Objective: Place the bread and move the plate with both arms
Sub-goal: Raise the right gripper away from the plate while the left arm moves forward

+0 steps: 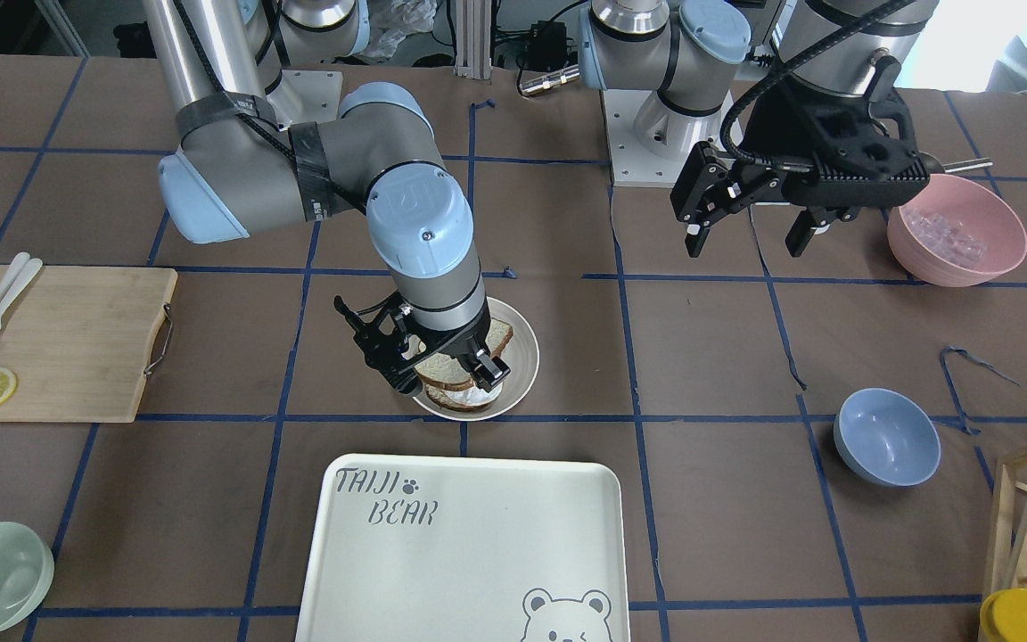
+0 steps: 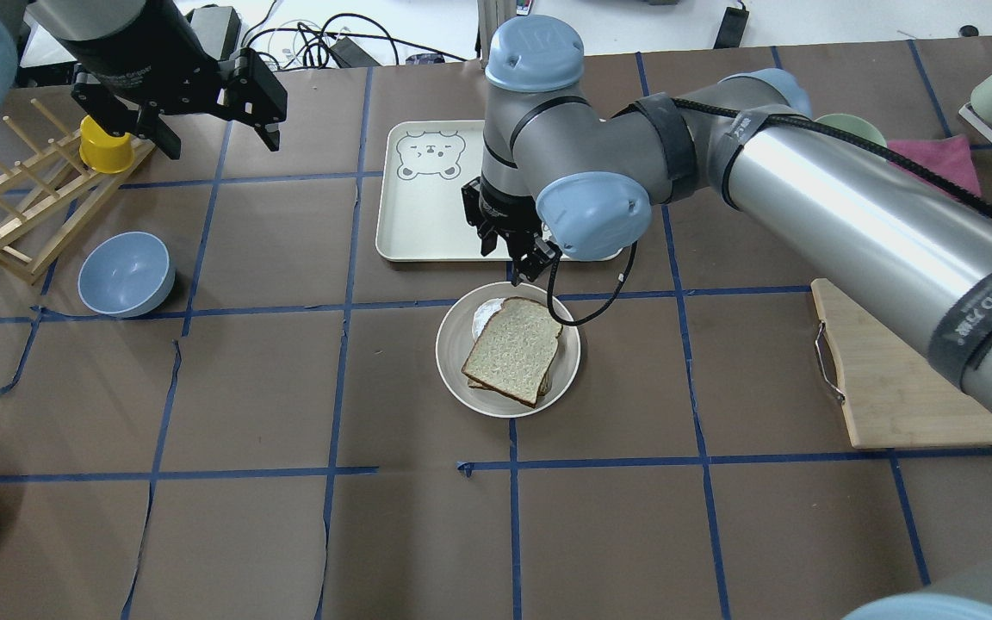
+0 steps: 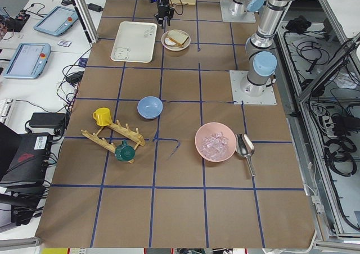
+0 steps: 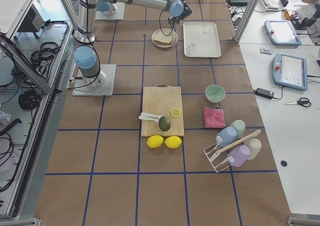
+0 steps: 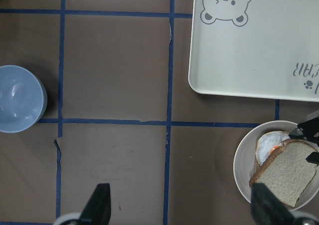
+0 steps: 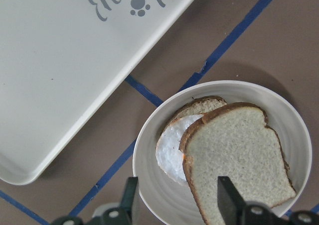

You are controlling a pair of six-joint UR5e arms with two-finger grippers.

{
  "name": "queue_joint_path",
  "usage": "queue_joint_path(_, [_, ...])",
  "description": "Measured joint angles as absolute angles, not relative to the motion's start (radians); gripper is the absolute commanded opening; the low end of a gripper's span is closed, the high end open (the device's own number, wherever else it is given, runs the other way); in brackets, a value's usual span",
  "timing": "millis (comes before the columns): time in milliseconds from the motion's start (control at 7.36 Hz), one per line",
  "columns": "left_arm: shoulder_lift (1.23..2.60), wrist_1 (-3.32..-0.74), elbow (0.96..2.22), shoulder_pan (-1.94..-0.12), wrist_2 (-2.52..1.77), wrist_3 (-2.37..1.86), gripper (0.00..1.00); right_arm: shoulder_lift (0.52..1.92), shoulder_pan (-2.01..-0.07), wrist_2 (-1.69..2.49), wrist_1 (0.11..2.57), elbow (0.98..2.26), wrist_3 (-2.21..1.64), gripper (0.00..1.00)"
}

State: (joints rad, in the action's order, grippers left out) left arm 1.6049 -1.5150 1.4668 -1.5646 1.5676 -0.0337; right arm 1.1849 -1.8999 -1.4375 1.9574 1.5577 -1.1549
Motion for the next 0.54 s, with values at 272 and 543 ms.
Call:
queue_joint_path(272, [1.605,-1.514,1.478,-1.565,1.563,-0.027,1.0,1.273,-1.824,-1.441,1.856,1.563,-1.005,1.0])
queue_joint_path(543, [1.605,-1.515,1.502,-1.567,1.556,-0.004,1.0,1.345,-1.753,-1.476,1.739,1.565,-0.816,1.0])
